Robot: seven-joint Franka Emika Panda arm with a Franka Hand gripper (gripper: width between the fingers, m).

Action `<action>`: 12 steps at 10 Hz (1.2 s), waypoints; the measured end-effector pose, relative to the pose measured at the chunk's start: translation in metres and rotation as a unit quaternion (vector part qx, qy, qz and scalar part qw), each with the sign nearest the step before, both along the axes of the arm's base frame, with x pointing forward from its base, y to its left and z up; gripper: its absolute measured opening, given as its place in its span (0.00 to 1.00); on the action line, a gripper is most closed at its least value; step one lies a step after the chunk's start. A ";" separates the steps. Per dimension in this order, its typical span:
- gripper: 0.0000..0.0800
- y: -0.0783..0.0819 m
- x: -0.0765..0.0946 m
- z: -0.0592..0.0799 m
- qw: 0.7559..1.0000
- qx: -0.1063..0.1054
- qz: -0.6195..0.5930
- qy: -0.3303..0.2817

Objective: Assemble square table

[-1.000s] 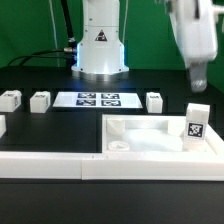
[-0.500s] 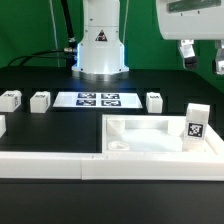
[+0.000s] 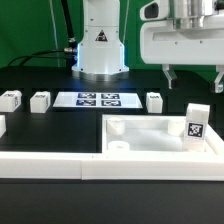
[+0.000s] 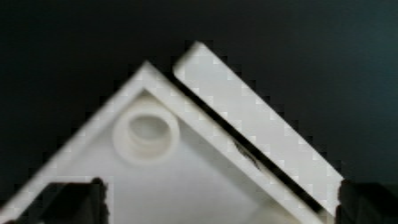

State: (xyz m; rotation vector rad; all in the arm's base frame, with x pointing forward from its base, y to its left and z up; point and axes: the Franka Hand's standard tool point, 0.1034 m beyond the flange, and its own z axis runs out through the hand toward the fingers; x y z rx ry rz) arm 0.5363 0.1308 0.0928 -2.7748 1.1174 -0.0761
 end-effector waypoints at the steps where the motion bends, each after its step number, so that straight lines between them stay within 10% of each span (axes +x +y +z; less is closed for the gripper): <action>1: 0.81 0.000 -0.001 -0.001 0.998 -0.008 0.058 -0.006; 4: 0.81 -0.002 -0.007 -0.005 0.985 -0.020 0.173 -0.014; 8: 0.81 -0.009 -0.082 -0.044 0.932 -0.040 0.359 0.043; 12: 0.81 -0.012 -0.087 -0.046 0.917 -0.039 0.393 0.050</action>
Offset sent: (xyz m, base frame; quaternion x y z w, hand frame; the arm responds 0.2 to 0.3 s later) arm 0.0000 0.0000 0.0000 0.0000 0.0000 -0.1296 0.9916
